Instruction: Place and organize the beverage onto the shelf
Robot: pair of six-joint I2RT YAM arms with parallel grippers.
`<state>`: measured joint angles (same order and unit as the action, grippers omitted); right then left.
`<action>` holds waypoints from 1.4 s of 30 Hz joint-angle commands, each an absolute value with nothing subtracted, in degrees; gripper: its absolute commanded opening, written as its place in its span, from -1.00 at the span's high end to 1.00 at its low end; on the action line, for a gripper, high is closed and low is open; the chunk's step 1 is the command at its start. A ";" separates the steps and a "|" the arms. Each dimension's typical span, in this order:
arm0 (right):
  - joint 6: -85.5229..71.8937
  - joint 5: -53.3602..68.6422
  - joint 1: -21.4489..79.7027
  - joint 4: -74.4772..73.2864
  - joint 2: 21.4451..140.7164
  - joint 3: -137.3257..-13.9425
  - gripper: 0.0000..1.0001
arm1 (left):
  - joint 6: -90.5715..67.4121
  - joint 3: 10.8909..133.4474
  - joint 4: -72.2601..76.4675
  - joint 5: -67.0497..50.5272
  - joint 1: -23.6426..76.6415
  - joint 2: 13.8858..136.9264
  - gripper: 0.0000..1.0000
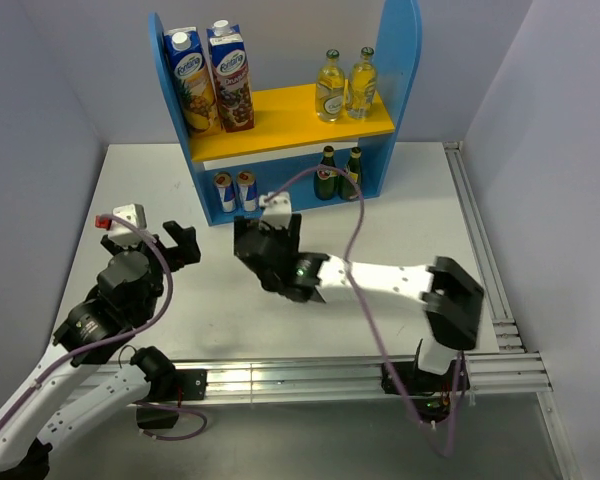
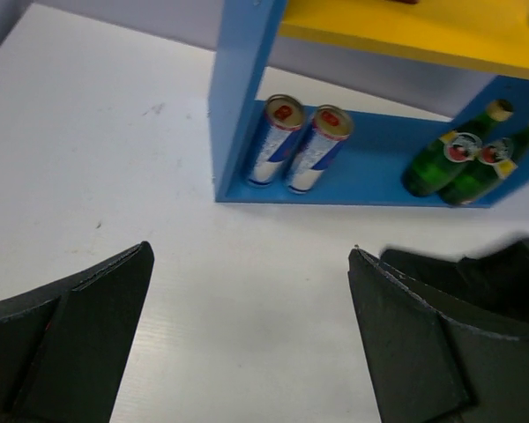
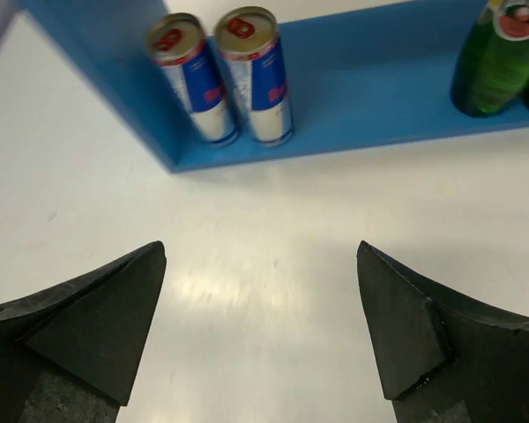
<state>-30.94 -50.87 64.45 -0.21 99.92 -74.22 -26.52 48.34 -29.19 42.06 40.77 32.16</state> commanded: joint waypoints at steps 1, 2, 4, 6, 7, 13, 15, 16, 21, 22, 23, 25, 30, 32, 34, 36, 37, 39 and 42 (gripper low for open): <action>-36.56 -61.51 71.61 -13.16 86.69 -69.54 -0.93 | -23.38 47.29 -23.38 34.38 40.43 28.58 -0.99; -36.56 -65.00 73.37 -17.45 81.00 -68.56 -0.93 | -23.29 47.11 -22.33 33.50 40.34 28.04 -0.99; -38.83 -70.11 78.99 -23.70 76.49 -68.20 -0.93 | -23.03 47.46 -21.45 32.62 40.17 27.42 -0.99; -41.03 -78.11 84.60 -35.12 70.77 -70.92 -0.93 | -21.80 48.42 -19.17 30.07 40.17 27.07 -0.99; -42.61 -81.27 86.47 -38.55 68.92 -71.97 -0.93 | -21.45 48.69 -18.12 27.62 40.17 26.72 -0.99; -36.88 -89.65 96.15 -48.27 58.11 -75.06 -0.93 | -18.47 54.04 -12.22 26.81 40.17 28.21 -0.99; -31.23 -89.56 96.85 -40.90 53.38 -72.69 -0.93 | -16.53 56.16 -11.17 28.03 40.17 29.97 -0.99; -26.07 -89.30 97.81 -38.17 51.52 -71.82 -0.93 | -15.91 56.16 -10.47 28.65 40.17 30.23 -0.99; -14.15 -88.51 99.75 -25.04 44.48 -67.50 -0.93 | -13.27 48.26 -3.44 27.80 39.82 26.64 -0.99; -15.63 -88.59 99.84 -26.44 43.86 -67.76 -0.92 | -13.36 47.29 -2.73 25.86 38.25 26.02 -0.99; -16.17 -88.85 99.84 -28.98 43.77 -68.37 -0.92 | -14.40 46.50 -2.72 24.53 36.93 25.32 -0.99; -15.91 -89.21 99.93 -29.88 43.59 -68.55 -0.92 | -14.85 45.62 -2.37 23.29 33.95 24.70 -0.99; -16.17 -88.95 99.93 -30.41 43.42 -68.38 -0.92 | -15.29 44.39 -3.07 24.08 30.50 24.35 -0.98; -16.08 -88.51 99.84 -29.80 42.63 -67.51 -0.92 | -15.55 43.08 -2.29 25.57 30.41 23.47 -0.95; -14.69 -87.98 99.93 -28.48 42.01 -66.71 -0.92 | -15.82 41.67 -0.53 26.89 30.41 22.42 -0.94; -13.89 -87.37 99.84 -26.99 40.70 -65.83 -0.91 | -13.63 38.86 3.59 24.27 30.41 20.66 -0.95; -13.89 -87.28 99.93 -26.98 40.35 -65.74 -0.91 | -13.54 38.06 5.78 23.91 30.24 20.22 -0.96; -13.54 -87.10 99.84 -26.90 39.29 -65.39 -0.90 | -12.48 36.83 6.94 23.12 30.15 18.99 -0.99; -13.10 -87.19 99.93 -26.89 38.41 -65.04 -0.90 | -13.35 36.47 6.26 24.51 29.88 17.93 -0.99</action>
<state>-14.90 -84.47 99.50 -28.93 39.62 -65.49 -14.22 36.42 2.37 24.77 30.39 19.25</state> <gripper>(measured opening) 0.954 0.993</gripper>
